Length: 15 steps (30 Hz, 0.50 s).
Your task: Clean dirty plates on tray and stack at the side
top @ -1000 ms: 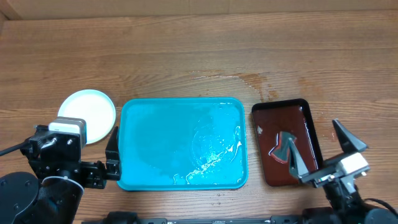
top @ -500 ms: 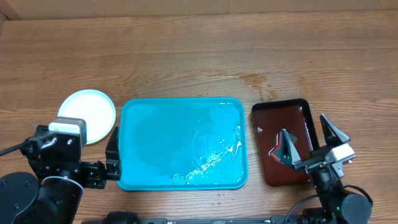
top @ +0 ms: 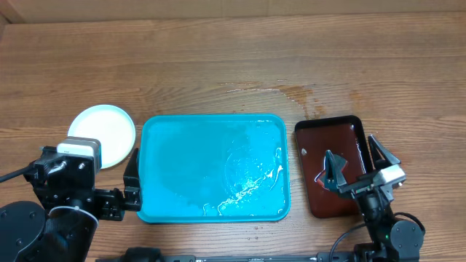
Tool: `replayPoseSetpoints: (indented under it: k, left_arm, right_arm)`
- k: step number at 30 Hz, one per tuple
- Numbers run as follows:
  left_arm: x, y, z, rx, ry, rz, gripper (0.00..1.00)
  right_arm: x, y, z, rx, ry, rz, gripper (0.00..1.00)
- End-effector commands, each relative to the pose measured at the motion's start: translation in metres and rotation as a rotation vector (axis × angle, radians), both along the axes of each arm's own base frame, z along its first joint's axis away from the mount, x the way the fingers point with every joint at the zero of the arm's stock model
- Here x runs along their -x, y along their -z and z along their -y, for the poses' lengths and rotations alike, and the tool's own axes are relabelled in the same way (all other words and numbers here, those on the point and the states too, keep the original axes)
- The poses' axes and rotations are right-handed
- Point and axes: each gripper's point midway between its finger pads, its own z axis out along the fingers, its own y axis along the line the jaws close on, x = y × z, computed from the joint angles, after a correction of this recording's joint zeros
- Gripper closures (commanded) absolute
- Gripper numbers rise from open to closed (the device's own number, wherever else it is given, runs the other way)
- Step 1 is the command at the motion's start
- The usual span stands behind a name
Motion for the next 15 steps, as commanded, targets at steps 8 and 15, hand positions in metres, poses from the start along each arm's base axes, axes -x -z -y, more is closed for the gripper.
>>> replayPoseSetpoints:
  k: [8, 15]
  left_arm:
    - [0.000, -0.001, -0.002, -0.013, -0.007, 0.002, 0.00]
    - [0.000, -0.001, -0.002, -0.013, -0.007, 0.002, 0.00]
  right_arm:
    - [-0.008, 0.034, 0.009, -0.088, 0.041, -0.159, 0.00]
    - [-0.010, 0.058, 0.011, -0.154, 0.052, -0.280, 0.00]
